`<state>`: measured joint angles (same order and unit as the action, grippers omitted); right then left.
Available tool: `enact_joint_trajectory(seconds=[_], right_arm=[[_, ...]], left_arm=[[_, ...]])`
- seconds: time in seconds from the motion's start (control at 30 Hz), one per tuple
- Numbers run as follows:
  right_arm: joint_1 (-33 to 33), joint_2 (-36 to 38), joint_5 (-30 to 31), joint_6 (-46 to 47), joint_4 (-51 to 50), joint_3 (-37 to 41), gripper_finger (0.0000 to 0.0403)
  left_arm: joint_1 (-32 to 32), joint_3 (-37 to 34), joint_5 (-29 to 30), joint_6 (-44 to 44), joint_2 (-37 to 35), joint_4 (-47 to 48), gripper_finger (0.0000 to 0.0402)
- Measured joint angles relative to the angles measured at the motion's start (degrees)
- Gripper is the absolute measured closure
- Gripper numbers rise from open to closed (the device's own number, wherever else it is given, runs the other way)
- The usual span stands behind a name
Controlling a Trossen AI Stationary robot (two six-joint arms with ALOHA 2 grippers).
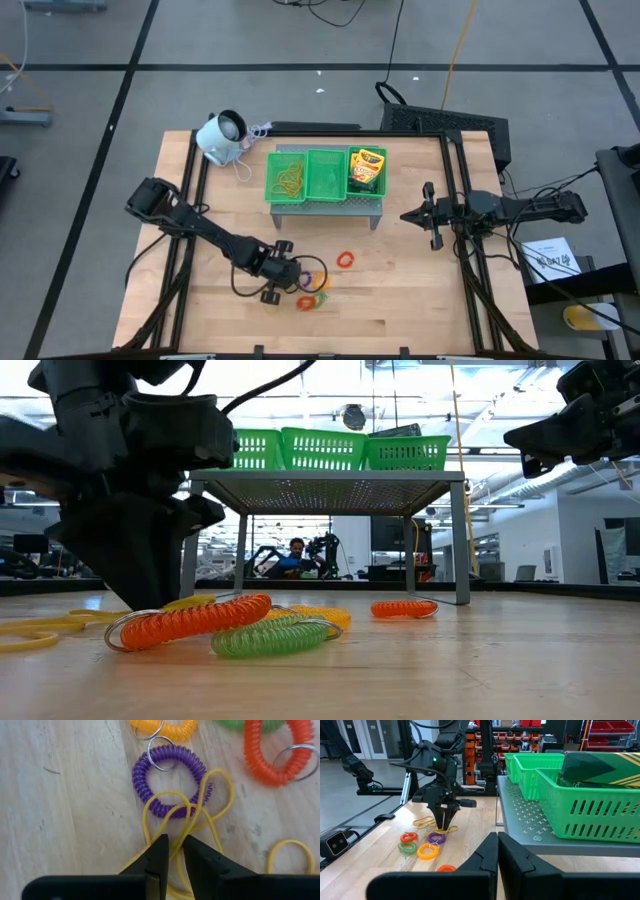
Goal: Pick & Place Office Desk Supplies
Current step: Put the yellow rubber band into the left green basket
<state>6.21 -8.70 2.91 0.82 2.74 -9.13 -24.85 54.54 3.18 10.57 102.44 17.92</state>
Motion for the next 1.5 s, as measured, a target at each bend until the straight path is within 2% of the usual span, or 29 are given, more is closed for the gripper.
enact_joint_trajectory(seconds=[0.33,0.57,1.03,1.13,1.23,1.5], right_arm=[[0.0,0.0,0.01,0.0,-0.02,0.0,0.0403],[-0.01,-0.01,0.01,0.0,-0.02,0.0,0.0403],[0.01,-0.01,0.01,0.0,0.0,0.0,0.0403],[0.0,0.0,0.01,0.0,-0.02,0.0,0.0403],[-0.01,0.01,0.01,0.0,0.0,0.0,0.0403],[-0.01,0.01,-0.01,0.0,0.0,0.0,0.0403]], left_arm=[[0.44,-0.08,-0.15,0.08,-0.57,-0.36,0.0339],[0.77,-0.15,-1.49,0.61,-2.96,0.0,0.0394],[1.14,-0.04,-2.99,3.06,-4.35,-0.03,0.0396],[1.14,-0.09,-6.75,2.66,-6.29,-1.26,0.0396],[0.79,-0.06,-7.18,2.55,-9.11,-1.78,0.0394],[0.03,-0.04,-1.14,4.42,-18.8,-1.63,0.0392]])
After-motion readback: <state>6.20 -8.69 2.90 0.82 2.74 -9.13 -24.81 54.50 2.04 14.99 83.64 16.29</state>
